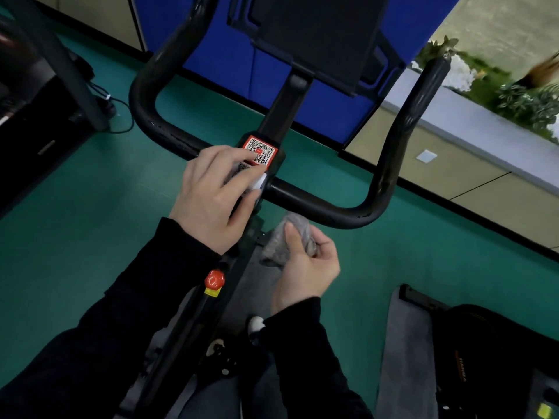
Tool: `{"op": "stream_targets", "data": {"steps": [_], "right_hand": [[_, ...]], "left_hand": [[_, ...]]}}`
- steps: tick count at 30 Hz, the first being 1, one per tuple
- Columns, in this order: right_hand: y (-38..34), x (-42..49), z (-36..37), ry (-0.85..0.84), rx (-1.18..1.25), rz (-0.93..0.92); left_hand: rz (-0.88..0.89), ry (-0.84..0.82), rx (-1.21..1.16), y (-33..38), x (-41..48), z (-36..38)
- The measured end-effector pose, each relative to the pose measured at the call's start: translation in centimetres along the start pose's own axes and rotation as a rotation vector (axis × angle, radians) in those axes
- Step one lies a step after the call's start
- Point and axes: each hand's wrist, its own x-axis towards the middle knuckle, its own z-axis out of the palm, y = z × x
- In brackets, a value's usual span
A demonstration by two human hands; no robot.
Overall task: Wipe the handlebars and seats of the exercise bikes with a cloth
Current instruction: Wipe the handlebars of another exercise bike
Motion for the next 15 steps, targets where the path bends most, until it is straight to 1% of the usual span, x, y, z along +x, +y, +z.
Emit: {"op": "stream_targets", "data": {"steps": [2, 6, 11, 15], "right_hand": [[0.8, -0.3, 1.1, -0.003, -0.058, -0.039], [1.4, -0.2, 1.4, 0.006, -0.066, -0.067], [-0.2, 0.0, -1.3, 0.106, -0.073, -0.196], [-0.1, -0.4, -0.3, 0.134, -0.116, -0.229]], "left_hand": [[0.05, -0.02, 0.0, 0.2, 0.4, 0.3], [0.128, -0.087, -0.003, 0.7, 1.4, 1.4], [0.119, -0.091, 0.028, 0.7, 1.5, 2.2], [0.112, -0.076, 0.041, 0.6, 1.4, 2.3]]}}
